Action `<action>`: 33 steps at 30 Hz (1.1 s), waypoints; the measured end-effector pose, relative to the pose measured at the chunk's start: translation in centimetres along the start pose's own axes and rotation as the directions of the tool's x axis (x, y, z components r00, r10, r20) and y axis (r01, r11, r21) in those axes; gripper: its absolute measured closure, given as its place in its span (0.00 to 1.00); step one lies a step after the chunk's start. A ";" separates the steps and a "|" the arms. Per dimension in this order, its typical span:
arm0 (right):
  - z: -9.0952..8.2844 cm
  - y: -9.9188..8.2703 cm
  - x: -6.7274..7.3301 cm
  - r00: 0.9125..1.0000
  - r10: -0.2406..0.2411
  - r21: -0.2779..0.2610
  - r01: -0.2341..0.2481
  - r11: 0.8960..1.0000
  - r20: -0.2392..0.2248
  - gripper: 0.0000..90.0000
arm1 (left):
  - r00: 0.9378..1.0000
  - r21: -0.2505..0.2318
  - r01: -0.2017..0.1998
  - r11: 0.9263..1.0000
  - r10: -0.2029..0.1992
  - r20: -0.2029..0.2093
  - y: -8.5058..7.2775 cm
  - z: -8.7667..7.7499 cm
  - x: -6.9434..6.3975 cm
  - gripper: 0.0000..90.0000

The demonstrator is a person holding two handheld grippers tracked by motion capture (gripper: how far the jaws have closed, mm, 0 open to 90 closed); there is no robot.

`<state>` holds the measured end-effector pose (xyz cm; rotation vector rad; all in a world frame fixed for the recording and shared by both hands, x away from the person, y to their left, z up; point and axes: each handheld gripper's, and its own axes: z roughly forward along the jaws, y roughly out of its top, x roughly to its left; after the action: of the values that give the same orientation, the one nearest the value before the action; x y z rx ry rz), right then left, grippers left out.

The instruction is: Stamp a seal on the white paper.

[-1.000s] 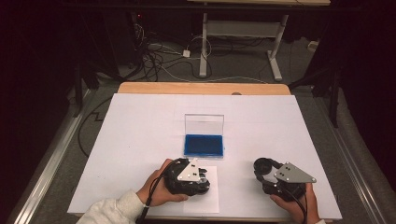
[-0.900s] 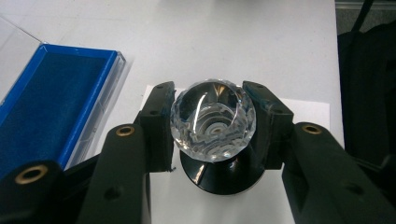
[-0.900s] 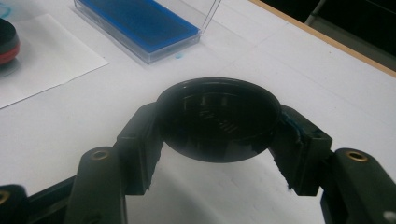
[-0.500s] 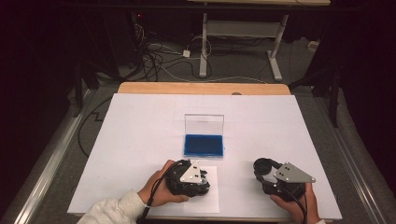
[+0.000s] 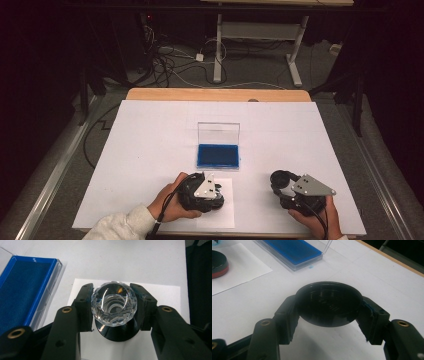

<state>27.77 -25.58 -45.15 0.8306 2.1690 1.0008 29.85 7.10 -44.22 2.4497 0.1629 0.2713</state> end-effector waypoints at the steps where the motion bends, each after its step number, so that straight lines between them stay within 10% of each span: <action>1: 0.0 0.0 0.0 1.000 -0.007 0.000 0.007 1.000 0.001 0.43 | 1.000 0.000 -0.002 1.000 0.002 -0.006 0.0 0.0 -0.1 0.61; 33: 0.0 0.0 0.2 1.000 -0.012 0.004 0.012 1.000 -0.002 0.43 | 1.000 -0.009 0.011 1.000 -0.011 0.007 -0.4 -0.1 0.0 0.61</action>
<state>27.68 -25.44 -45.17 0.8183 2.1762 0.9918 29.83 7.41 -44.40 2.4403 0.1720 0.2587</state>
